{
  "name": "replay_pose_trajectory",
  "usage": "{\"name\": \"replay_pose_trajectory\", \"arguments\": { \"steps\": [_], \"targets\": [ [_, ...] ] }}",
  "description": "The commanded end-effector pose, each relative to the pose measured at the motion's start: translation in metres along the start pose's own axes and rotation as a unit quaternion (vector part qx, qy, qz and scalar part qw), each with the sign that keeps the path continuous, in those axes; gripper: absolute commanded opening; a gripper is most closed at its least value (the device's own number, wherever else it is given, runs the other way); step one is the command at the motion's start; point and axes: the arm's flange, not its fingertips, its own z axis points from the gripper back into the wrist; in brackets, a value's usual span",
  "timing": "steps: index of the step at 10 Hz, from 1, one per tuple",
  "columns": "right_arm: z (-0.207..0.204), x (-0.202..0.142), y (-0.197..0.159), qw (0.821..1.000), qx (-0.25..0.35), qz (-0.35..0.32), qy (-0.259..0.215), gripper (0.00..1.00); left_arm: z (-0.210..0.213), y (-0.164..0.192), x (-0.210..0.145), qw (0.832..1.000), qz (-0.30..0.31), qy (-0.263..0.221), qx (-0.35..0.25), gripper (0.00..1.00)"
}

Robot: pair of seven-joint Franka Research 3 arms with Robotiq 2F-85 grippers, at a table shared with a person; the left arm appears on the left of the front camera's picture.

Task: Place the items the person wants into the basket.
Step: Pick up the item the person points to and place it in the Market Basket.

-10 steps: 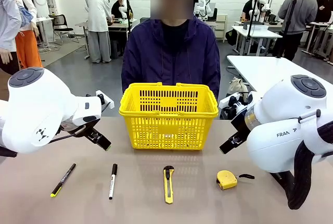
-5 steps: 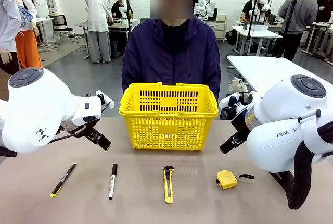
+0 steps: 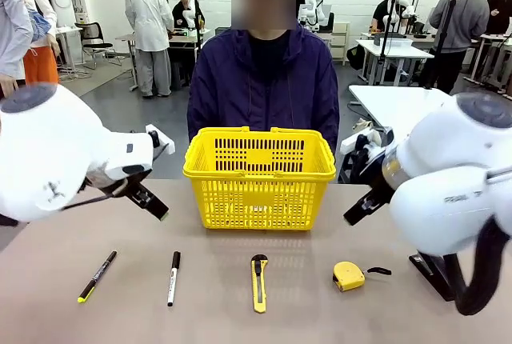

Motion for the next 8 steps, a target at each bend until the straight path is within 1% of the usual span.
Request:
{"name": "replay_pose_trajectory", "arguments": {
  "steps": [1,2,3,4,5,6,8],
  "targets": [
    [0.084,-0.001,0.003,1.0,0.002,-0.01,-0.002,1.0,0.078,0.005,0.008,0.999,-0.023,0.02,-0.038,1.0],
    [0.107,0.006,-0.006,0.999,0.03,-0.014,0.005,1.0,0.108,0.012,0.02,0.999,-0.038,0.018,-0.023,1.0],
    [0.14,0.018,-0.016,0.999,0.04,-0.01,0.011,1.0,0.137,0.011,0.03,0.999,-0.045,0.013,-0.008,1.0],
    [0.176,0.034,-0.023,0.999,0.04,-0.007,0.002,1.0,0.165,0.012,0.042,0.999,-0.049,0.006,-0.001,1.0],
    [0.208,0.053,-0.028,1.0,0.027,-0.01,-0.008,1.0,0.189,0.021,0.058,0.999,-0.048,-0.002,0.006,1.0],
    [0.222,0.063,-0.026,1.0,0.014,-0.007,-0.007,1.0,0.205,0.024,0.067,0.999,-0.05,-0.005,0.016,1.0],
    [0.225,0.071,-0.018,1.0,0.006,0.007,0.019,1.0,0.216,0.024,0.071,0.998,-0.047,-0.001,0.036,1.0]
  ]
}}
